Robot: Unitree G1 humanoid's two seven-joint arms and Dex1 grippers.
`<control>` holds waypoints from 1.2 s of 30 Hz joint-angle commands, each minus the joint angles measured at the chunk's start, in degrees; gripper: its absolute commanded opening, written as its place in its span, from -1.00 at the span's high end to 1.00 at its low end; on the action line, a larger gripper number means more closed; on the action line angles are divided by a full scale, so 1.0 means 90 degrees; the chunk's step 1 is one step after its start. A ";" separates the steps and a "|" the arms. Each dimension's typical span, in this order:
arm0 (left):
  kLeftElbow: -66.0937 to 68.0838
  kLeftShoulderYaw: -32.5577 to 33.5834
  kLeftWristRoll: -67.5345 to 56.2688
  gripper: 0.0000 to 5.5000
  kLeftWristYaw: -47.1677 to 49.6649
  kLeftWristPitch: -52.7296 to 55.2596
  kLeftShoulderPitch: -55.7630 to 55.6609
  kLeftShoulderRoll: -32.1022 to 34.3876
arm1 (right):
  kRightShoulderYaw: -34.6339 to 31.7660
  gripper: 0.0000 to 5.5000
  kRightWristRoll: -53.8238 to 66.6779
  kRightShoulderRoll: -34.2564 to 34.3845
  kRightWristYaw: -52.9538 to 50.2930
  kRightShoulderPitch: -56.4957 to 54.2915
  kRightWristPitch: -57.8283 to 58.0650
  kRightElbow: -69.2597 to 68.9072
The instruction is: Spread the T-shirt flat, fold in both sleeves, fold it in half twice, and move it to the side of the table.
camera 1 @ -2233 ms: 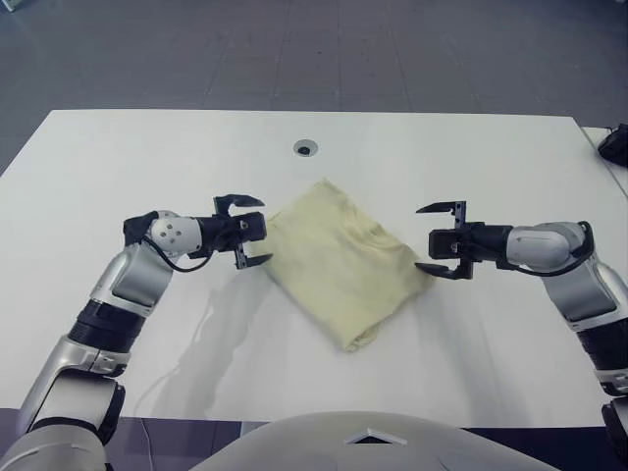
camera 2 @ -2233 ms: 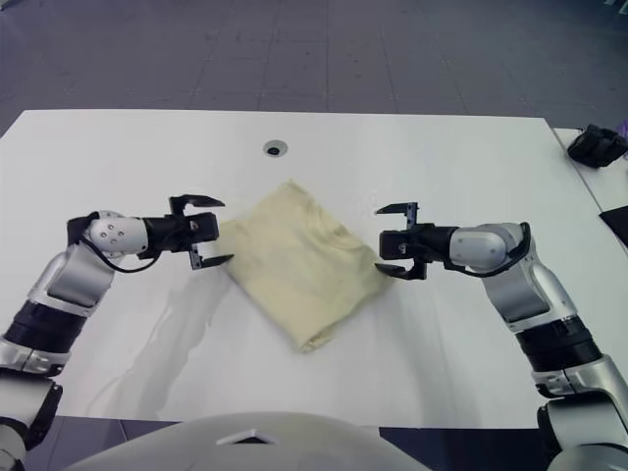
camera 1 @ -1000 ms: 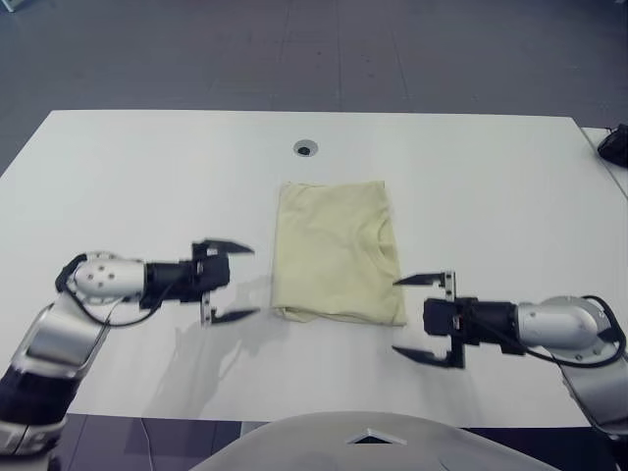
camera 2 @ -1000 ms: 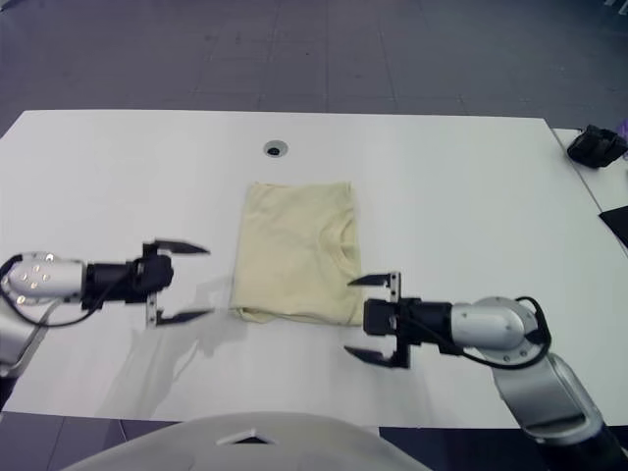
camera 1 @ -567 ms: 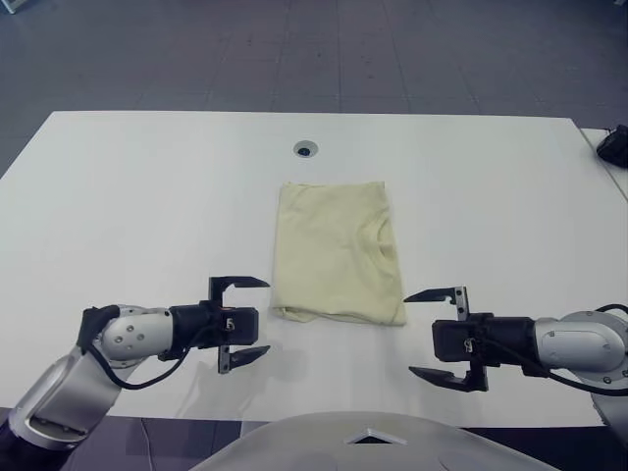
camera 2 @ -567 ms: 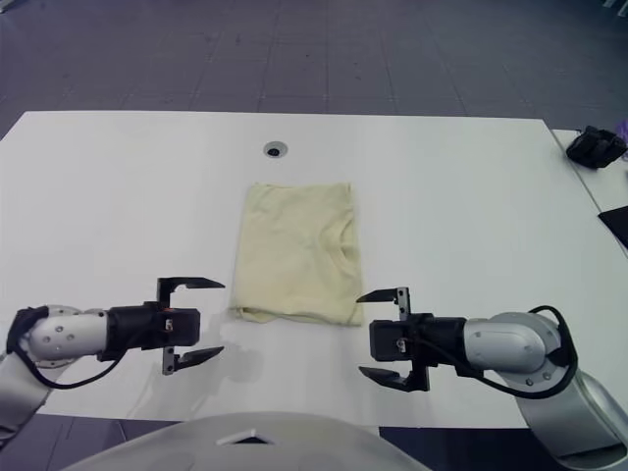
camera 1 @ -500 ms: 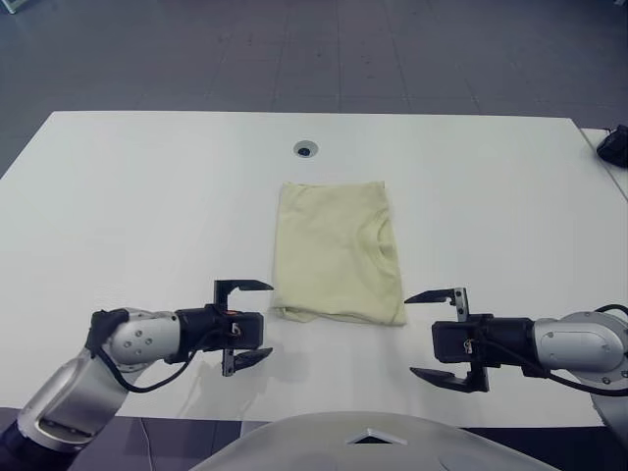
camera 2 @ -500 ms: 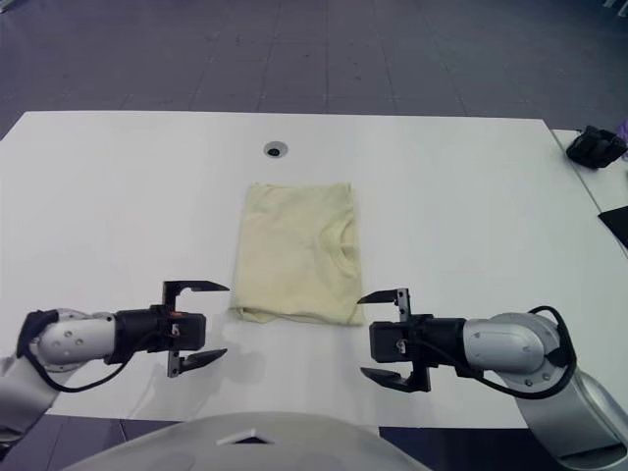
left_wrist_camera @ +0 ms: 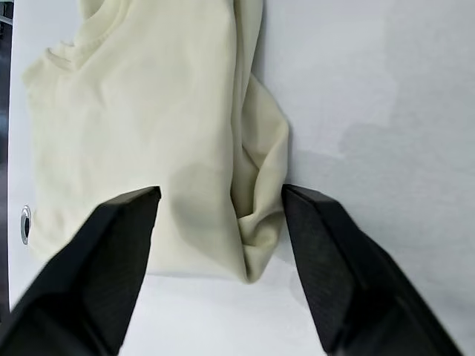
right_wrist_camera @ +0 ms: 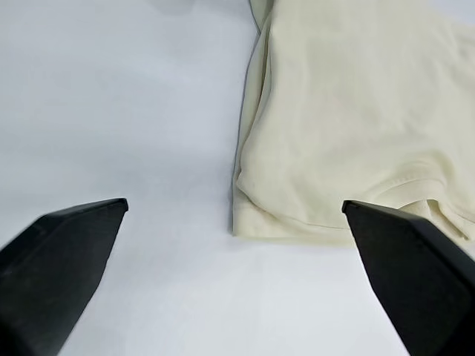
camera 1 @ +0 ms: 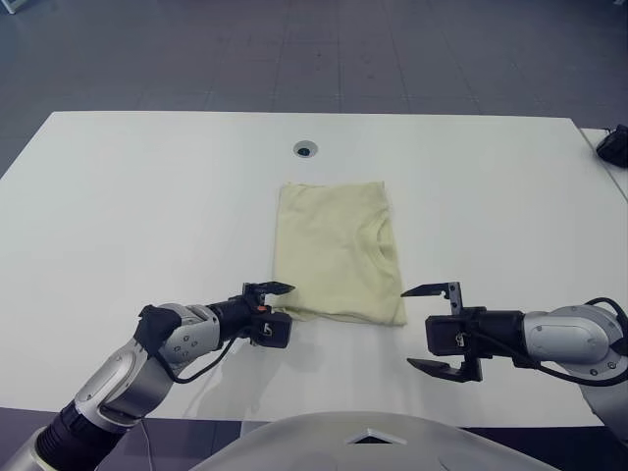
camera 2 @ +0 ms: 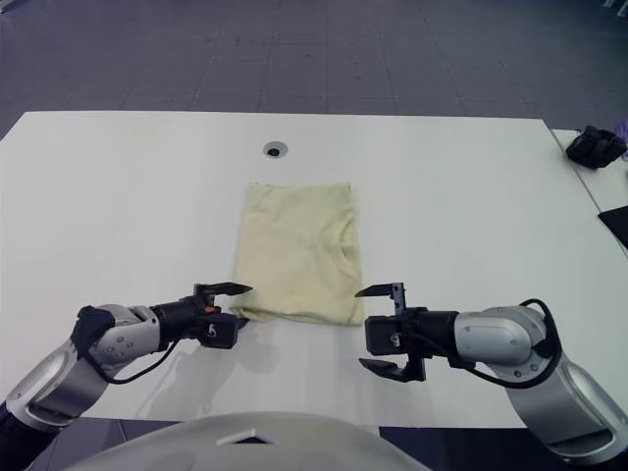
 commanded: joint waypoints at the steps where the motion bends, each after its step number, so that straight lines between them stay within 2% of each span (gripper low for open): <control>1: 0.0202 -0.0072 0.0192 0.20 -0.0149 0.0033 0.0050 0.0042 | 0.0159 -0.96 -0.0108 0.0000 -0.0099 -0.0100 -0.0051 0.0030; 6: 0.0262 -0.0120 0.0237 0.52 -0.0188 0.0018 0.0041 -0.0023 | 0.0244 -0.96 -0.0273 -0.0070 -0.0169 -0.0026 -0.0244 0.0101; 13: 0.0317 -0.0157 0.0076 0.97 -0.0377 0.0093 -0.0092 -0.0124 | 0.0524 -0.96 -0.1033 -0.0062 -0.0477 0.0187 -0.1172 0.0544; 20: 0.0346 -0.0198 -0.0040 1.00 -0.0528 0.0011 -0.0180 -0.0211 | 0.1256 -0.96 -0.2179 0.0377 -0.1089 -0.0370 -0.2257 0.1745; 36: 0.0321 -0.0094 -0.0249 1.00 -0.0837 -0.0223 -0.0087 0.0038 | 0.1478 0.02 -0.2641 0.0593 -0.1416 -0.0342 -0.2724 0.2123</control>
